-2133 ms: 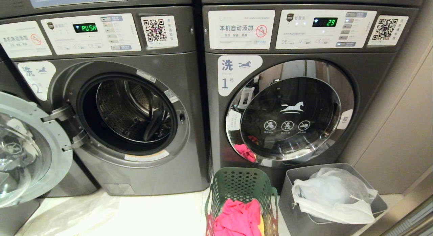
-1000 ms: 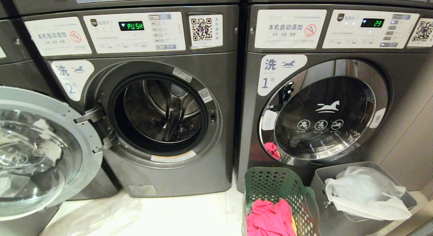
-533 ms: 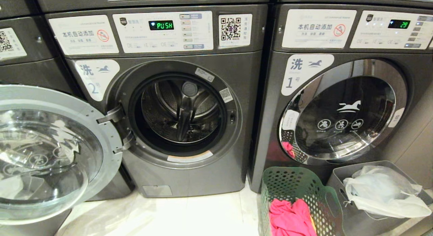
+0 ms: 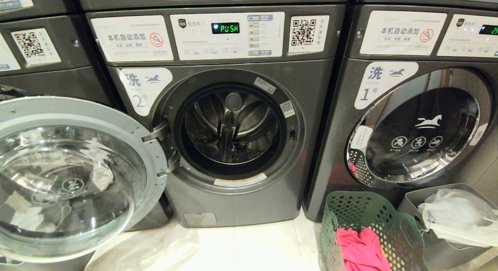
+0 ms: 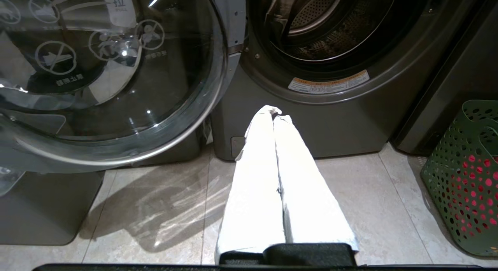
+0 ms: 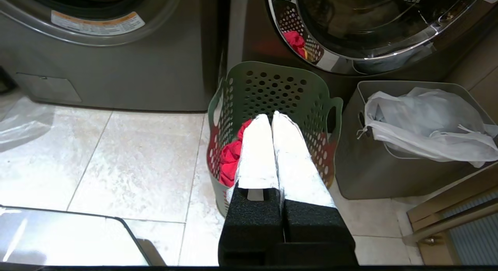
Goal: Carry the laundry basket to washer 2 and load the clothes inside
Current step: Place the clothes into the washing machine
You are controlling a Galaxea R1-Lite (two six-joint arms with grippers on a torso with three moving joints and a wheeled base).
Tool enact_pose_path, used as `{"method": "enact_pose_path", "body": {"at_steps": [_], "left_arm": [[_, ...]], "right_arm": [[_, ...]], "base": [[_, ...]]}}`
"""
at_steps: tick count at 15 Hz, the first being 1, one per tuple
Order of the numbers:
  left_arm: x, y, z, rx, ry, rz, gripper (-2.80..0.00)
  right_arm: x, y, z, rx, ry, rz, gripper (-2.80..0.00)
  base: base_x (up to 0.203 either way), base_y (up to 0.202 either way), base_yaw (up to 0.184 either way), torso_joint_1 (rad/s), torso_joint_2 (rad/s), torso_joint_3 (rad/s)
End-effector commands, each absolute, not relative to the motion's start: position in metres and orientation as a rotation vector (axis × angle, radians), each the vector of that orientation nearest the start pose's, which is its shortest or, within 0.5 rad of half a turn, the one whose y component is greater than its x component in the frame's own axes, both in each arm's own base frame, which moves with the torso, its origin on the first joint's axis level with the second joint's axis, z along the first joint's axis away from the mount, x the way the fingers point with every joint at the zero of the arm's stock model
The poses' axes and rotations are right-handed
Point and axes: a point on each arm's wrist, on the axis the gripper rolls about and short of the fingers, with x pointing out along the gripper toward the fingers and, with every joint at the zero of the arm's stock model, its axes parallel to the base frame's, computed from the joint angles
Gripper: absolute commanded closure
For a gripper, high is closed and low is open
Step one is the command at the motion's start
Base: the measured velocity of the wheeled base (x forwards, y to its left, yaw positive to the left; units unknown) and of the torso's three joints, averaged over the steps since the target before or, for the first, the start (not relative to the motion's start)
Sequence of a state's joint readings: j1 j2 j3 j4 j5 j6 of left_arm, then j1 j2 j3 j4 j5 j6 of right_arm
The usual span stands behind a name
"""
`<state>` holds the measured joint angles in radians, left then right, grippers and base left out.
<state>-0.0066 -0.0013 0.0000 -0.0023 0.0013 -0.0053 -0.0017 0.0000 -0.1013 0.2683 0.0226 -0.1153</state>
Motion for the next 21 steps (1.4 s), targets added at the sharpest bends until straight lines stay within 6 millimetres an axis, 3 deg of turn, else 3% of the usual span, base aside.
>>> {"method": "enact_pose_path", "body": {"at_steps": [1, 15, 21], "left_arm": [[-0.0228, 0.0002, 0.0756, -0.006, -0.002, -0.005, 0.00], [-0.0228, 0.0002, 0.0756, -0.006, -0.002, -0.005, 0.00], [-0.0228, 0.0002, 0.0758, -0.003, -0.003, -0.005, 0.00]], "right_arm": [[-0.0328, 0.0006, 0.0755, -0.113, 0.167, 0.031, 0.00], [-0.0329, 0.0006, 0.0759, -0.111, 0.166, 0.032, 0.00], [-0.0329, 0.0006, 0.0759, -0.112, 0.166, 0.035, 0.00]], "base": [[0.000, 0.160, -0.003, 0.001, 0.00, 0.001], [0.000, 0.007, 0.000, 0.000, 0.00, -0.003], [0.000, 0.000, 0.000, 0.003, 0.00, -0.167]]}}
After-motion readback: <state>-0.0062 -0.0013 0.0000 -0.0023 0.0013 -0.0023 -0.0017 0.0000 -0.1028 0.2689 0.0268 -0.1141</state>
